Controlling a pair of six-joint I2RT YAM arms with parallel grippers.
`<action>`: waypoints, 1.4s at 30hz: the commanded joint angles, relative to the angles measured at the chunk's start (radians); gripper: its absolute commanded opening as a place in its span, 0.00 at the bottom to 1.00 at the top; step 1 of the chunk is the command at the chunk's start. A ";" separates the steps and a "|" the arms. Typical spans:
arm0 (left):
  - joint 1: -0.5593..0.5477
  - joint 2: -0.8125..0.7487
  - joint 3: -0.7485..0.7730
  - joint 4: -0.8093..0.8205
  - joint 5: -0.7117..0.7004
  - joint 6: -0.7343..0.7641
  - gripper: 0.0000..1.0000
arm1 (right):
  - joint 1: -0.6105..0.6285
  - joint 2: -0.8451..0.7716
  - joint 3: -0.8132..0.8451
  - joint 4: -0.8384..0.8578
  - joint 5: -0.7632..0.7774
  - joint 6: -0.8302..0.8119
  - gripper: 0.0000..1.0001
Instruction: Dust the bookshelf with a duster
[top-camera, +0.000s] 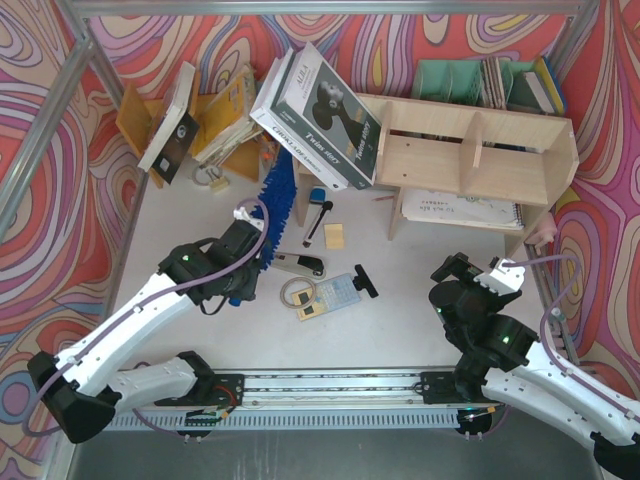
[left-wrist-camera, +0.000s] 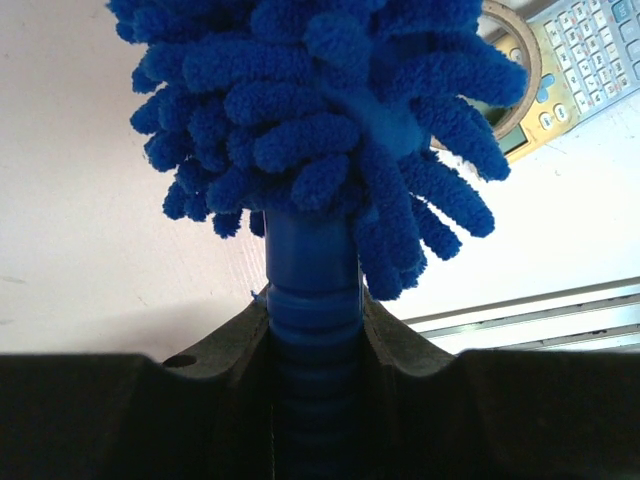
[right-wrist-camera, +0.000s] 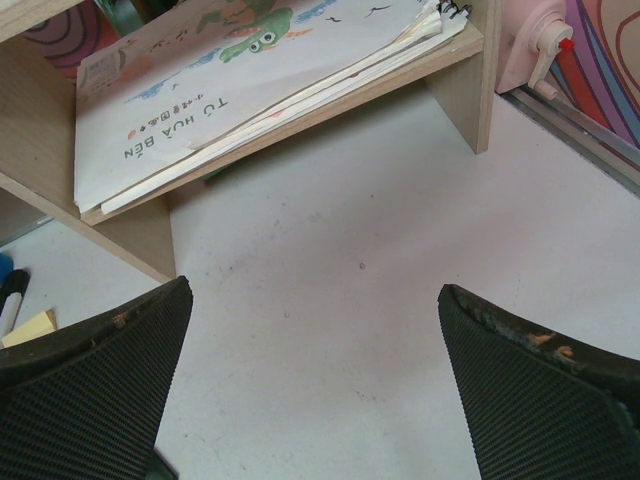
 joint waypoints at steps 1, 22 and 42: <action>-0.004 -0.040 0.033 0.056 -0.020 0.013 0.00 | 0.000 0.000 0.008 0.005 0.027 0.004 0.99; -0.004 -0.025 0.006 0.100 0.056 -0.039 0.00 | 0.000 -0.010 0.006 0.004 0.026 0.003 0.99; -0.004 0.020 -0.091 0.148 -0.026 -0.056 0.00 | -0.001 -0.008 0.008 0.005 0.026 0.004 0.99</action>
